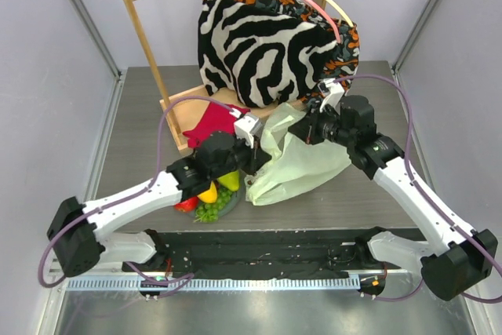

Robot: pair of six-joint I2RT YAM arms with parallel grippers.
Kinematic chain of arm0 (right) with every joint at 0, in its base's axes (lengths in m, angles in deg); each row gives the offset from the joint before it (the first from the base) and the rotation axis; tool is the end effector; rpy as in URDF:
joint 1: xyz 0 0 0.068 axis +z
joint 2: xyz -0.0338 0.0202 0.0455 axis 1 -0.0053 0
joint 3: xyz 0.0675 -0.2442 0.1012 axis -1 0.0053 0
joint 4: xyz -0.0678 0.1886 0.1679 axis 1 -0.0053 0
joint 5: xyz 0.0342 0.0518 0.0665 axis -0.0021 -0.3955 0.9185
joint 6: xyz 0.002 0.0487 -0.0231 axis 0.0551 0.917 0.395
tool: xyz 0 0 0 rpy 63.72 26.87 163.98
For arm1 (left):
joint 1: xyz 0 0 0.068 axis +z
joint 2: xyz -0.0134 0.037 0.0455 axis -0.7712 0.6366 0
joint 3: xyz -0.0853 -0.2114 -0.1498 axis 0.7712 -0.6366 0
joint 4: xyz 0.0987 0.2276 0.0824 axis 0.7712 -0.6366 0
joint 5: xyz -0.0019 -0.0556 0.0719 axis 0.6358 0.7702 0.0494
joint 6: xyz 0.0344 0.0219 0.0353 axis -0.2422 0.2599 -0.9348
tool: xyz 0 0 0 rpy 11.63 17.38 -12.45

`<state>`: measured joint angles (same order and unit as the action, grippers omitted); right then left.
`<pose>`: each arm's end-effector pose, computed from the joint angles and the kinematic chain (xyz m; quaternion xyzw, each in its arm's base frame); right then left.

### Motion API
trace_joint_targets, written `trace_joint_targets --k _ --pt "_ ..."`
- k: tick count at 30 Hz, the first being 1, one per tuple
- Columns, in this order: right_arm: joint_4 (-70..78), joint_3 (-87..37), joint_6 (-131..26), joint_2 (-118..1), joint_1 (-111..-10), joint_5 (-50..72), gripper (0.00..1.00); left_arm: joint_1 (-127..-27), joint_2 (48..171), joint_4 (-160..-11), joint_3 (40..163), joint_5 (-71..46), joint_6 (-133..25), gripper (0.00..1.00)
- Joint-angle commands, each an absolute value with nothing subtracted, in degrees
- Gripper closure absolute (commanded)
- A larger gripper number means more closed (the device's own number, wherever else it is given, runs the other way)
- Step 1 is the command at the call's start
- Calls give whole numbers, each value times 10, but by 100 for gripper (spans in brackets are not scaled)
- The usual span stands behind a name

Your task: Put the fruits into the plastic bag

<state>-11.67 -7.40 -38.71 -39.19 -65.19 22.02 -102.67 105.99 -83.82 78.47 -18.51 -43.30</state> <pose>0.2177 0.1121 0.3525 -0.1228 0.8048 0.3423 0.4690 0.1761 -0.2295 0.2918 0.2225 0.7805 -0.3639 0.4571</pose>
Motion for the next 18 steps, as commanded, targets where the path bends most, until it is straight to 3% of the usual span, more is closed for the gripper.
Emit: trace_joint_targets --k 1,2,3,6,12,18 --pt "-97 -104 -402 -409 -654 205 84 -1017 984 -919 840 -160 -451 100" --pt "-95 -107 -401 -414 -654 199 77 -1010 964 -934 842 -151 -449 100" --pt "-93 -116 -402 -424 -654 197 55 -1006 952 -947 846 -146 -442 100" --pt "-97 -143 -401 -438 -654 207 31 -987 932 -990 862 -115 -434 100" --pt "-131 -182 -385 -400 -649 183 13 -937 971 -1037 924 -12 -419 100" --pt "-205 -161 -378 -313 -644 149 8 -862 1049 -1014 988 115 -371 100"
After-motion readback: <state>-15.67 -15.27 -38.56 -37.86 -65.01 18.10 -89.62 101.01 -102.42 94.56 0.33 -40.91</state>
